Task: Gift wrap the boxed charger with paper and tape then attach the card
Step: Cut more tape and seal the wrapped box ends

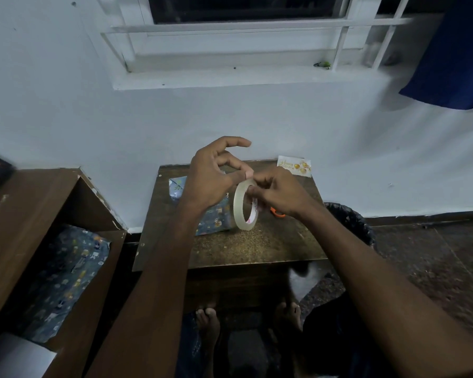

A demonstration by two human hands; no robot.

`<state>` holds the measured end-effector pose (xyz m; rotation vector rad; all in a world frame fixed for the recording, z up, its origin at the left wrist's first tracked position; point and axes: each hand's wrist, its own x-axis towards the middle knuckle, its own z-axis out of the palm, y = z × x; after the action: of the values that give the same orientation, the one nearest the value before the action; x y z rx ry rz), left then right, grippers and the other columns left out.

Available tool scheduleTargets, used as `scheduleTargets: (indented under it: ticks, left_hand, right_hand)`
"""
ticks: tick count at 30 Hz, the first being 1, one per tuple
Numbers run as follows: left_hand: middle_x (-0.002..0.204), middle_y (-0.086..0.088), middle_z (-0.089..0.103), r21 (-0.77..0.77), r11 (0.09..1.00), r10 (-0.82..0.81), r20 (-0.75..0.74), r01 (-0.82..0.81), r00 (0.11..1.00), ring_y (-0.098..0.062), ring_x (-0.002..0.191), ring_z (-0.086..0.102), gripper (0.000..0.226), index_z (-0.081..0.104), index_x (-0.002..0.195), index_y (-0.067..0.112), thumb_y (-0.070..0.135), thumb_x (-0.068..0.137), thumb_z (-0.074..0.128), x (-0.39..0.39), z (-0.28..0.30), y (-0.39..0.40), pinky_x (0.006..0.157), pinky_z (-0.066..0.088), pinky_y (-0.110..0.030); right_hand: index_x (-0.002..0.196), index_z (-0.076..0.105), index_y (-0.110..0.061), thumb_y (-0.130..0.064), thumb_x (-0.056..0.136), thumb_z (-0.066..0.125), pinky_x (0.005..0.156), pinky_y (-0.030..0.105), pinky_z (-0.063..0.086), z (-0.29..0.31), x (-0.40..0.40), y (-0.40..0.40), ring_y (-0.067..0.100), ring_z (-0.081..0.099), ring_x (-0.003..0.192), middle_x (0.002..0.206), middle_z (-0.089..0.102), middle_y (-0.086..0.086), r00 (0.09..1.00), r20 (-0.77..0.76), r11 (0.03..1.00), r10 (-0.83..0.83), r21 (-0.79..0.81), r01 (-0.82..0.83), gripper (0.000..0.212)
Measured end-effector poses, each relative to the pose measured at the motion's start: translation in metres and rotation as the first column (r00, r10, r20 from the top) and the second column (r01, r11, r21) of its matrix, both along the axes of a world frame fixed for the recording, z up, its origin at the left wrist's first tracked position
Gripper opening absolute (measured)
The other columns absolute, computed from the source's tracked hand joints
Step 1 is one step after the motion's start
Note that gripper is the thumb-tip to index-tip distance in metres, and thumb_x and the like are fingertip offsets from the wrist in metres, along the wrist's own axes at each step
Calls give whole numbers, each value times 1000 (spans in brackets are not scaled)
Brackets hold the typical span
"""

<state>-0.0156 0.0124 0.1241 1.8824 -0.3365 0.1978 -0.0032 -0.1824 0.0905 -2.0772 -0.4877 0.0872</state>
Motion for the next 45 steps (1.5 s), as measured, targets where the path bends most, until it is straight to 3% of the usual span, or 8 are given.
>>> scheduleTargets:
  ticks: [4, 12, 22, 24, 28, 40, 43, 45]
  left_hand:
    - [87, 8, 82, -73, 995, 65, 38, -62, 997, -12, 104, 76, 52, 68, 129, 25, 16, 83, 91, 1, 0, -1, 113, 48, -52]
    - [86, 12, 82, -36, 976, 215, -26, -216, 976, -3, 86, 77, 59, 65, 134, 22, 21, 82, 93, 1, 0, -8, 93, 59, -33]
    - [98, 10, 81, 185, 916, 370, -54, -355, 927, 6, 87, 66, 72, 40, 163, 21, 28, 99, 72, 3, 3, -12, 92, 44, -13]
    - [107, 10, 79, 130, 925, 369, -80, -358, 926, 15, 84, 61, 63, 35, 165, 21, 30, 108, 60, 3, 7, -11, 82, 40, -1]
    - [118, 12, 76, -131, 931, 321, -151, -341, 935, 0, 117, 64, 52, 43, 160, 27, 42, 111, 51, 8, 8, -1, 109, 50, -32]
    - [147, -6, 64, -615, 761, 97, -210, -208, 973, -20, 139, 59, 63, 68, 133, 14, 50, 115, 20, 2, 11, 22, 112, 48, -31]
    - [148, -8, 64, -618, 761, 87, -203, -197, 975, -20, 138, 61, 63, 69, 131, 15, 51, 115, 19, 1, 11, 25, 116, 47, -33]
    - [148, -8, 64, -588, 789, 81, -193, -181, 978, -20, 136, 62, 62, 69, 130, 17, 50, 115, 19, 1, 11, 24, 113, 48, -33]
  right_hand:
    - [85, 80, -12, -18, 98, 70, 52, 37, 56, 1, 1, 0, 25, 69, 52, 65, 73, 7, 997, -3, 997, -76, 12, 76, 17]
    - [106, 82, -29, -24, 89, 72, 60, 23, 44, 4, 1, 5, 4, 60, 63, 80, 77, -10, 900, 405, 964, -161, -130, 231, 20]
    - [84, 74, -20, -14, 84, 78, 57, 16, 28, 14, -5, 0, 5, 41, 63, 69, 51, -17, 812, 579, 959, -76, -181, 218, 7]
    - [83, 74, -19, -19, 84, 78, 57, 23, 29, 13, -2, -4, 7, 42, 61, 68, 55, -12, 819, 572, 948, -42, -236, 214, 5]
    - [83, 80, -25, -34, 84, 84, 54, 27, 29, 5, 8, -11, 13, 51, 60, 60, 57, -11, 899, 433, 910, -62, -345, 229, 9]
    - [109, 80, -19, -41, 65, 96, 77, 32, 53, -17, 16, 0, 24, 69, 97, 103, 76, 3, 994, 106, 715, -39, -692, 102, 52]
    - [108, 76, -22, -51, 67, 92, 79, 36, 57, -5, 10, 4, 19, 69, 95, 101, 75, -5, 979, 189, 772, -79, -610, 180, 53]
    - [115, 71, -22, -50, 65, 95, 80, 31, 53, 6, 2, 10, 11, 66, 99, 109, 72, -11, 975, 173, 923, -139, -335, 191, 62]
